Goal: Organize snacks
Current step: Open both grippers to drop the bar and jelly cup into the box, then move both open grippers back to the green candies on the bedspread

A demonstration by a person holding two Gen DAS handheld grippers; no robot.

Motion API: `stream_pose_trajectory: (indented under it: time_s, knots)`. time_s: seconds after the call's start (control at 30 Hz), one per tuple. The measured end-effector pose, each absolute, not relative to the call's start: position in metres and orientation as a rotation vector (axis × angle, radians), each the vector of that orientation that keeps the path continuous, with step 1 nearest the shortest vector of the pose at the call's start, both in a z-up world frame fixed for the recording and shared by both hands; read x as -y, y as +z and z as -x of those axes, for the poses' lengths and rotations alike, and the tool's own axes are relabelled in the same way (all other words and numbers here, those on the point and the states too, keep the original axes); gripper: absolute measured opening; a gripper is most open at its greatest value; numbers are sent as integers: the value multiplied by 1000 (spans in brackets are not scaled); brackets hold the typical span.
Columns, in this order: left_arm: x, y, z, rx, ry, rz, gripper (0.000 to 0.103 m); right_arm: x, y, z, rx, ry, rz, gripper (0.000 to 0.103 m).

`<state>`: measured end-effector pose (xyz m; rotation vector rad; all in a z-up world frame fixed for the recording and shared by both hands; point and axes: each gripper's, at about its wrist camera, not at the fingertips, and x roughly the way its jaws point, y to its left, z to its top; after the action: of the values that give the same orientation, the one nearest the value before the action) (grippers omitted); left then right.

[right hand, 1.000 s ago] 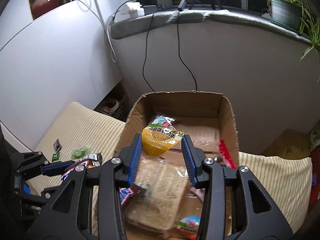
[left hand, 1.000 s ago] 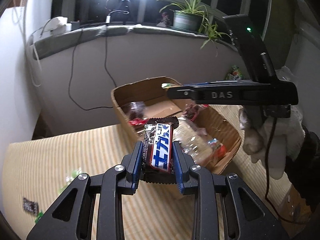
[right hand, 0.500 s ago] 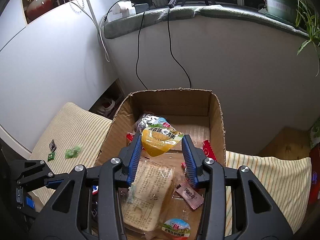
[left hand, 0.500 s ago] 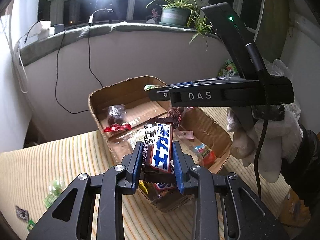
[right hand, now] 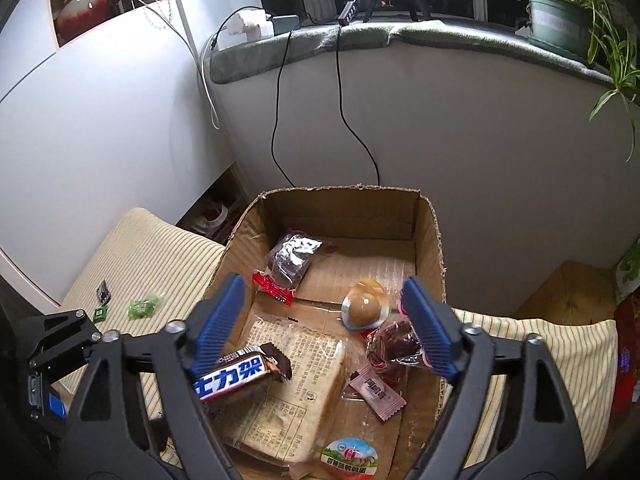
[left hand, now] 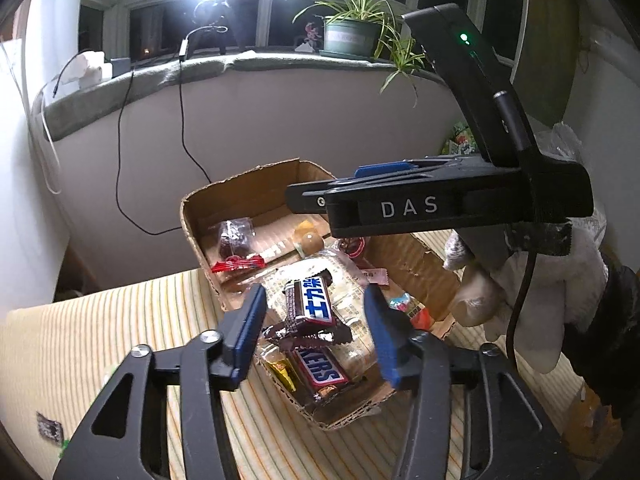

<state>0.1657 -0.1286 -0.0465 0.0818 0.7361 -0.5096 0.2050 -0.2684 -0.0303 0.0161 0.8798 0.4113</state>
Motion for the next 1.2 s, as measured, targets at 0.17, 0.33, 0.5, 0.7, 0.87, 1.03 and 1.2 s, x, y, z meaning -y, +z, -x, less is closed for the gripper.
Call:
stream_pose_trajectory:
  time_s: [0.17,0.33,0.5,0.7,0.87,1.03,1.2]
  knots:
    - [129,-43,-161,-725,-509,-93,62,265,-25,-204,-872,403,-9,92]
    - [125,-39,-155,-712,-505,-98,66,260,-20,-200,-870,392,8,92]
    - [115,-33,-147,-697,-494,-88,66,254,-13,-194,-861,387,14,94]
    - [94,-28,-137,-680,-470,-74,66,237,-3,-182,-842,403,21,95]
    - [63,-29,-128,-677,-424,-45,66,215,6,-168,-825,436,30,95]
    - [20,-39,-125,-702,-353,-21,66,189,11,-153,-813,491,36,95]
    - [-29,-56,-118,-744,-271,22,66,161,10,-143,-822,550,45,95]
